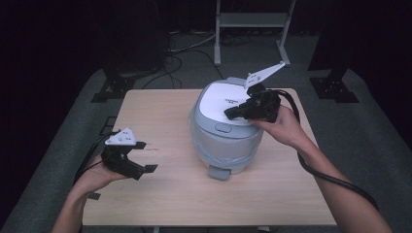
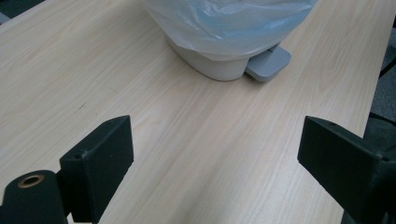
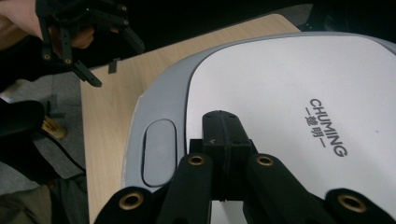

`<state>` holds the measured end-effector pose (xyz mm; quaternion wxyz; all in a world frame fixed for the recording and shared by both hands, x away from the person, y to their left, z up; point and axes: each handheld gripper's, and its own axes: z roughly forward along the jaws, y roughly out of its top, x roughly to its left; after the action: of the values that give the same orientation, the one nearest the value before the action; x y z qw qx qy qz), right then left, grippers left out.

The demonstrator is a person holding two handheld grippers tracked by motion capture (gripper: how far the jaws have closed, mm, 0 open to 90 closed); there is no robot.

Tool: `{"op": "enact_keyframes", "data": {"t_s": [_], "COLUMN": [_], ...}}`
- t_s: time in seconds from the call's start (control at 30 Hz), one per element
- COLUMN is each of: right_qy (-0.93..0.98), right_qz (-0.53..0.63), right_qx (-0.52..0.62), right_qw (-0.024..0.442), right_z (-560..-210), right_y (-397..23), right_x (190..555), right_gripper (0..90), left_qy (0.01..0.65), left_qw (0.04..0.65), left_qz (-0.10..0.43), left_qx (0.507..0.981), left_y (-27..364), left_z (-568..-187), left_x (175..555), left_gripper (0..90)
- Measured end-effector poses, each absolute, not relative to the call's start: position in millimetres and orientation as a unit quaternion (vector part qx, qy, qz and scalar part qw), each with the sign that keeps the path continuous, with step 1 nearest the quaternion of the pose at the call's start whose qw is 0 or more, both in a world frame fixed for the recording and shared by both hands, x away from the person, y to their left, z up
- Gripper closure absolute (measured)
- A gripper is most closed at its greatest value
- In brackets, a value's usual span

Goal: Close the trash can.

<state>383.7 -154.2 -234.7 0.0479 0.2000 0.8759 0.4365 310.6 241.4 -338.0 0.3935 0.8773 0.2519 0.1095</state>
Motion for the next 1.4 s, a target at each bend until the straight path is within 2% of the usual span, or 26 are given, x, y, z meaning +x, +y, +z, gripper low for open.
{"op": "enact_keyframes", "data": {"t_s": [0.03, 0.17, 0.37, 0.83, 1.4], "right_qy": [0.876, 0.866, 0.849, 0.833, 0.827], "right_qz": [0.437, 0.448, 0.462, 0.454, 0.443], "right_qx": [0.198, 0.214, 0.242, 0.297, 0.328], "right_qw": [0.055, 0.064, 0.086, 0.111, 0.108], "right_z": [-234, -231, -223, -244, -286], "right_y": [-155, -166, -205, -264, -286], "right_x": [382, 376, 366, 343, 332], "right_gripper": [81.0, 70.9, 59.9, 50.6, 40.6], "left_qy": [0.249, 0.249, 0.250, 0.245, 0.252], "left_qw": [0.390, 0.390, 0.398, 0.395, 0.399], "left_qz": [0.110, 0.110, 0.112, 0.117, 0.114], "left_qx": [0.880, 0.880, 0.876, 0.878, 0.874], "left_y": [241, 240, 240, 236, 236], "left_z": [-338, -337, -336, -339, -347], "left_x": [311, 310, 309, 309, 306], "left_gripper": [9.6, 9.6, 9.6, 9.6, 7.6]}}
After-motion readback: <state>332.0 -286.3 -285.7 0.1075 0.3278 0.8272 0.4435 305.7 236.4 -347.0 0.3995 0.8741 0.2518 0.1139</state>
